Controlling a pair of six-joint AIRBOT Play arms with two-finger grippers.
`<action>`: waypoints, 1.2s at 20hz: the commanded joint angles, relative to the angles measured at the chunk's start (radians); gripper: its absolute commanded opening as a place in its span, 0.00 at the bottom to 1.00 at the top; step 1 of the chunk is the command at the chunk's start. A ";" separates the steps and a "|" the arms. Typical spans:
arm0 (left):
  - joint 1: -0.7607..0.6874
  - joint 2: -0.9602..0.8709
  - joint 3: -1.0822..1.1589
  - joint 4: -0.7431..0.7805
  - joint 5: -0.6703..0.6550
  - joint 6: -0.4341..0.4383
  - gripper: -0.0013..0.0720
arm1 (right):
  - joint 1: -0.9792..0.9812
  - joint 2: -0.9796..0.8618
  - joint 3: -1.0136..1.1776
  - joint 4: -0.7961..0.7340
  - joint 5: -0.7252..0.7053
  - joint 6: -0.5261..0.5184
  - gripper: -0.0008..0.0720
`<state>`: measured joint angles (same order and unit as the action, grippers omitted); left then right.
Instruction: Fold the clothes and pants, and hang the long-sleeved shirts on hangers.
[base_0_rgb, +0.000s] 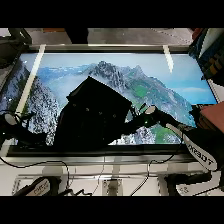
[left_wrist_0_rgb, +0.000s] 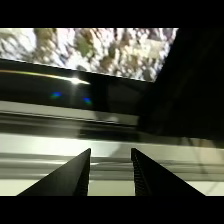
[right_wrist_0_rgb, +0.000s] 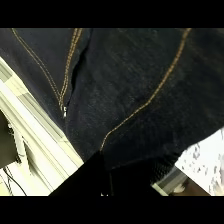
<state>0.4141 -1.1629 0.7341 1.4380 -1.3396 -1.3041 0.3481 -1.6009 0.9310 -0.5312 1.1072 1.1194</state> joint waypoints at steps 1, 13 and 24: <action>0.051 -0.060 -0.016 -0.160 0.004 0.063 0.55 | 0.002 0.001 0.019 0.006 0.000 -0.013 0.05; 0.050 -0.322 -0.016 -0.319 0.089 0.120 0.28 | 0.001 0.001 0.021 0.003 0.000 -0.015 0.05; 0.051 -0.112 0.132 -0.616 0.041 0.351 0.04 | -0.032 0.232 0.188 -0.166 0.053 -0.055 0.05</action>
<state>0.4637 -1.3766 0.8005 0.8787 -1.2747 -0.9867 0.3367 -1.4666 1.0630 -0.6353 1.1507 1.0645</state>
